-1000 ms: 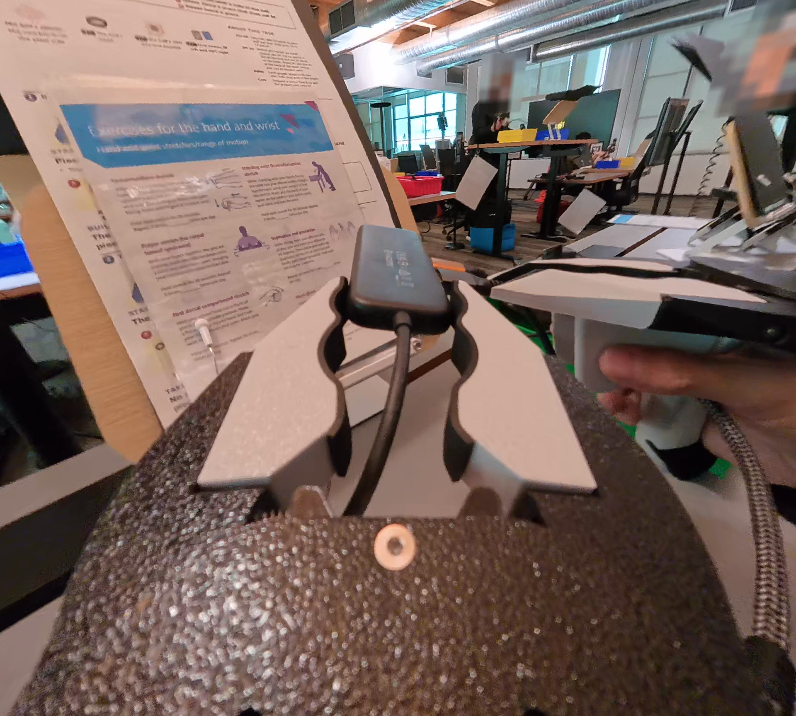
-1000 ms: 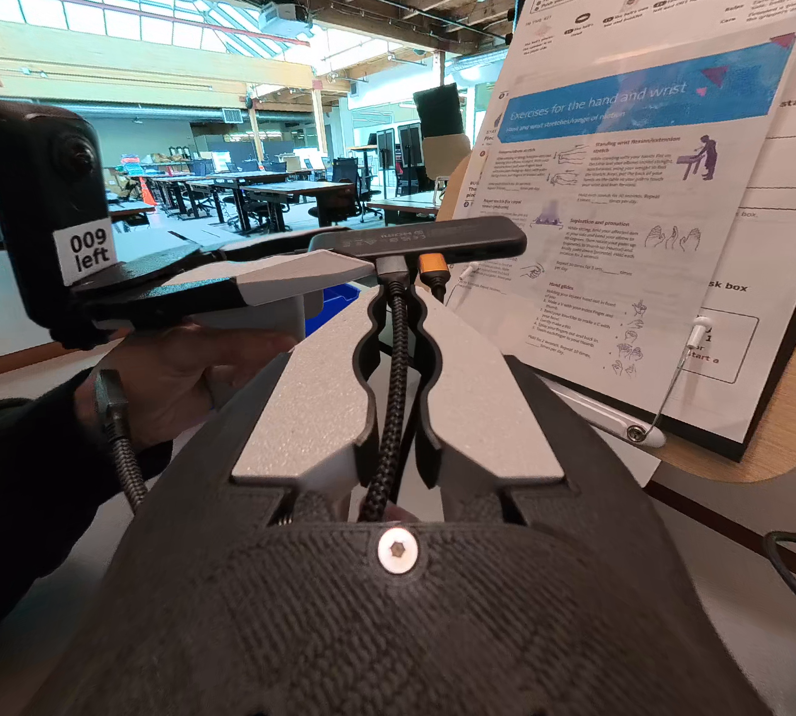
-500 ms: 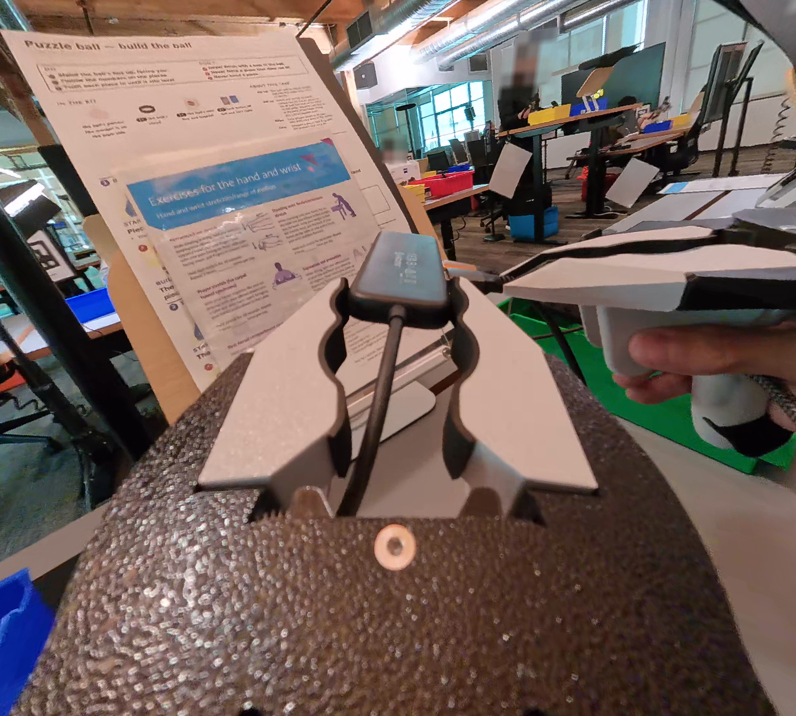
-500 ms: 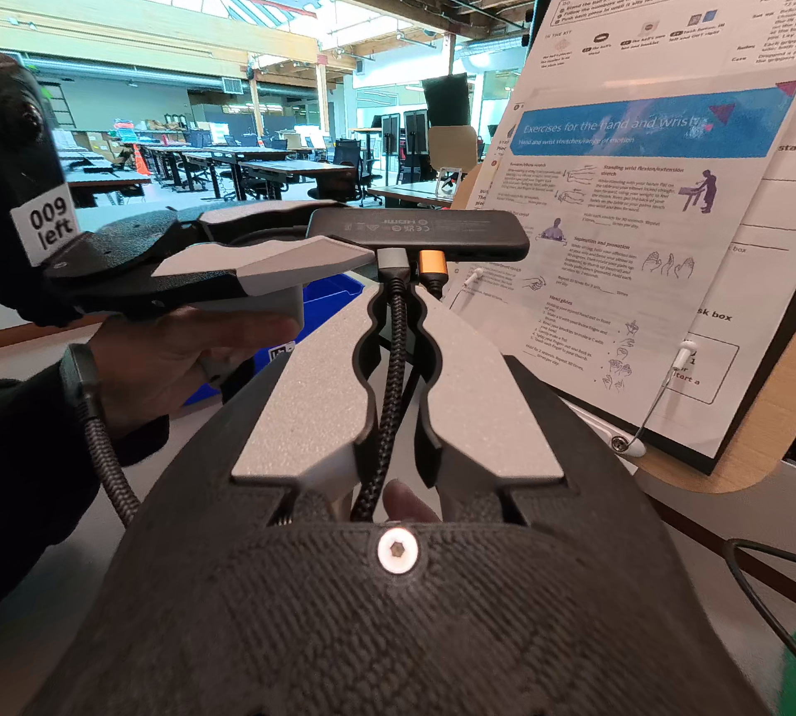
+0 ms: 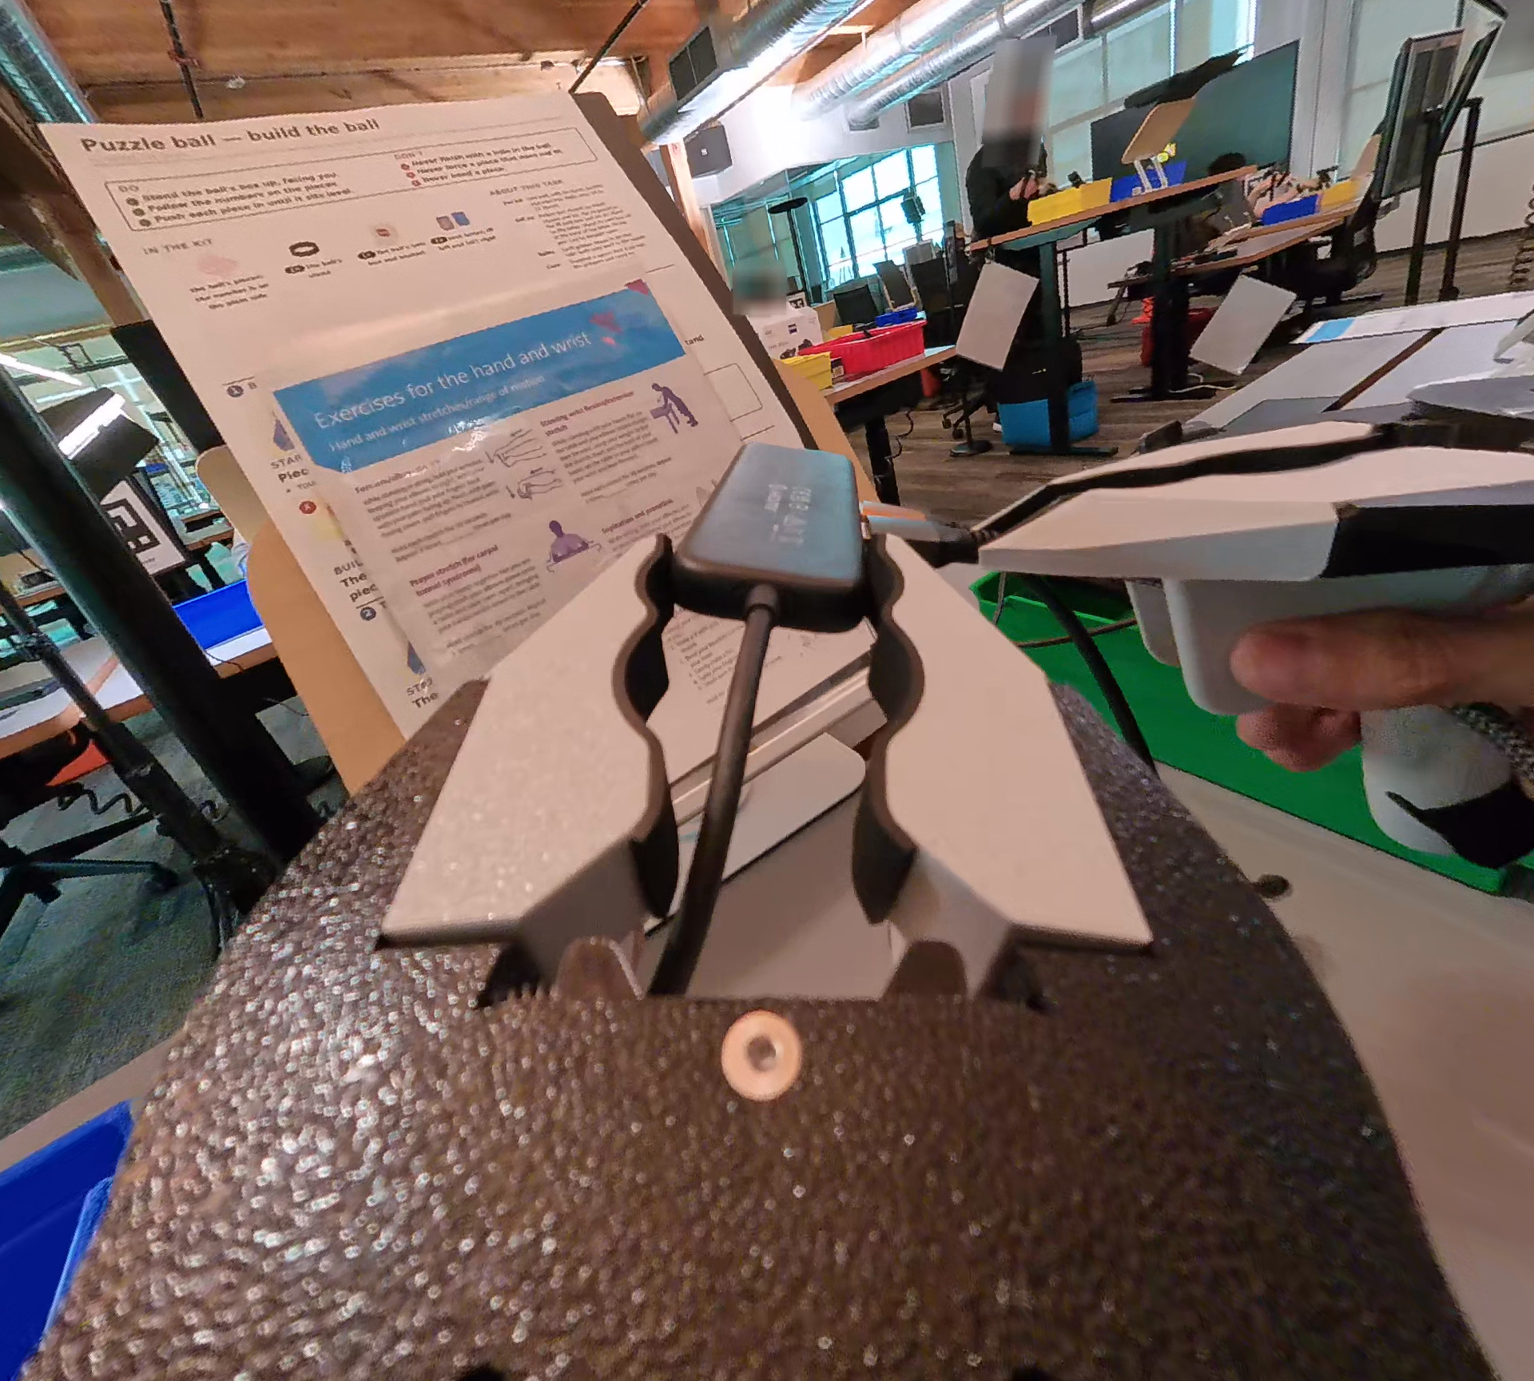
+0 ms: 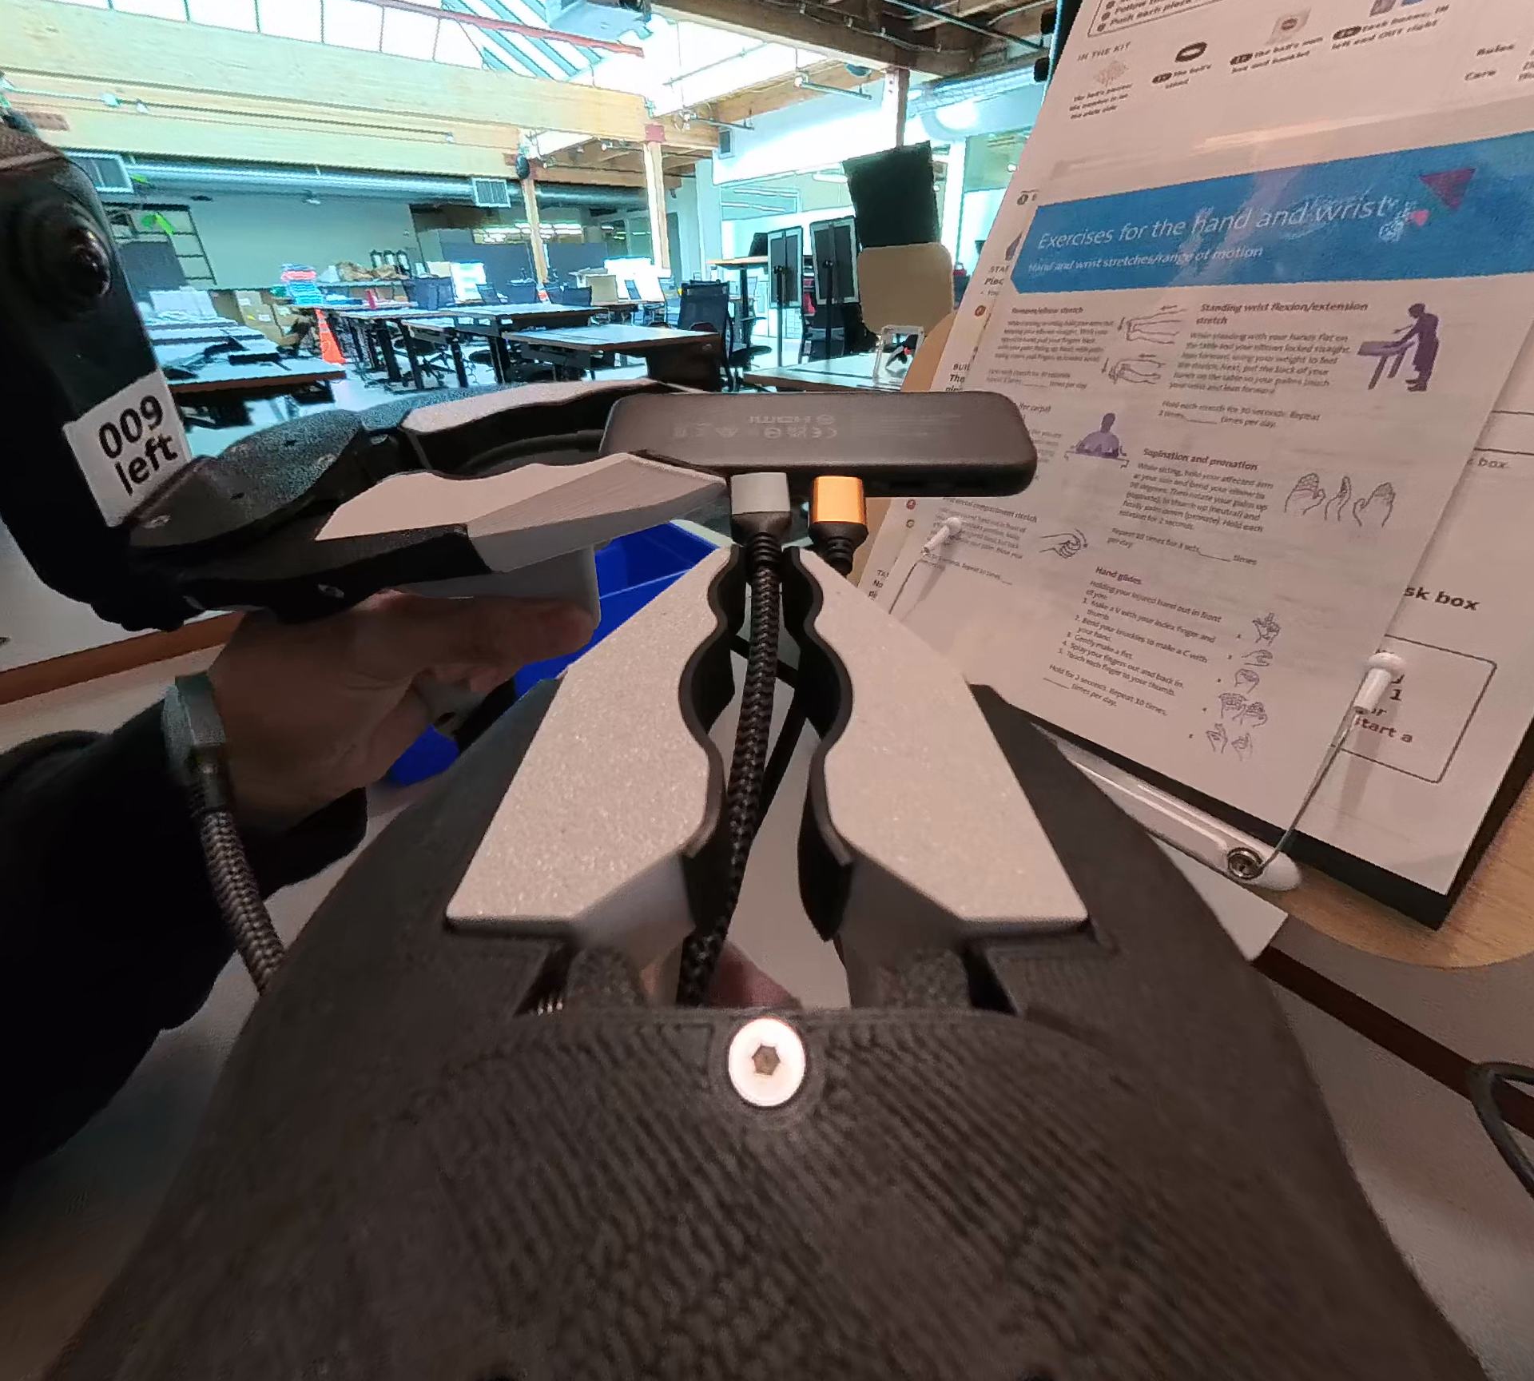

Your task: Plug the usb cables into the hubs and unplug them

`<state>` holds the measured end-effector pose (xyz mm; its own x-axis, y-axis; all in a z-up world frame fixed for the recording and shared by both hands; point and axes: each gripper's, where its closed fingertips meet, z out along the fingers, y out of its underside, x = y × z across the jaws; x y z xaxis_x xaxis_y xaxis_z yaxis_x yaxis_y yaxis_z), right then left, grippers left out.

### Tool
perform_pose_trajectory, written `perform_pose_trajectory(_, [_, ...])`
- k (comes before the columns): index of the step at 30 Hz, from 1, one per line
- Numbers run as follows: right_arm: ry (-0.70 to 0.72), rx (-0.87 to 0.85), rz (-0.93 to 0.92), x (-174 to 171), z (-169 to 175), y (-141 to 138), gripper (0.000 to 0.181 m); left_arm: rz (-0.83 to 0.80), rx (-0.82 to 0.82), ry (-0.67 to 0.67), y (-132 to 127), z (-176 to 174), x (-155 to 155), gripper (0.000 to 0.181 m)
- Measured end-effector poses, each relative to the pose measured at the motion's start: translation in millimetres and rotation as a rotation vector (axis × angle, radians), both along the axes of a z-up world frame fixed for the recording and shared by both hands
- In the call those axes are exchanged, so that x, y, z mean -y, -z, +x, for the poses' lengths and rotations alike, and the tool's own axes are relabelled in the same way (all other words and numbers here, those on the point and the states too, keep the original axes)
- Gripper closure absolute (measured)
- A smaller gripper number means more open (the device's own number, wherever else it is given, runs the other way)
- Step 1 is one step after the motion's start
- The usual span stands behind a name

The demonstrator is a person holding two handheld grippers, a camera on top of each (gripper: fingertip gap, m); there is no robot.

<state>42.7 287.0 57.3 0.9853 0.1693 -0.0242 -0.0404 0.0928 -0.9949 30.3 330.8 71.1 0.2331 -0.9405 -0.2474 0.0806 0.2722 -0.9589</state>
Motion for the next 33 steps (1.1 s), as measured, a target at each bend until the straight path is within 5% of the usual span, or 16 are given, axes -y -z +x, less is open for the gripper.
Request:
perform_pose_trajectory(5, [0.029, 0.021, -0.004, -3, -2, 2, 0.173, 0.007, 0.001, -0.011, -2, -3, -2, 0.136])
perform_pose_trajectory(8, [0.123, -0.002, 0.012, 10, 24, 3, 0.174, 0.008, 0.101, -0.370, -16, -51, -80, 0.137])
perform_pose_trajectory(10, [0.033, -0.115, 0.038, 8, 20, -4, 0.173, -0.217, 0.172, -0.179, -23, -63, -85, 0.136])
perform_pose_trajectory(13, [0.049, 0.018, 0.044, 21, 22, -18, 0.173, -0.073, 0.120, -0.222, -27, -60, -71, 0.136])
perform_pose_trajectory(19, [0.512, 0.316, 0.216, 136, 117, -75, 0.173, -0.119, 0.131, -0.073, -36, -56, -50, 0.136])
perform_pose_trajectory(24, [0.787, 0.428, 0.175, 209, 191, -56, 0.173, -0.104, 0.110, -0.033, -34, -49, -39, 0.136])
perform_pose_trajectory(33, [0.697, 0.466, -0.175, 219, 227, 25, 0.172, -0.106, 0.080, 0.004, -28, -39, -31, 0.136])
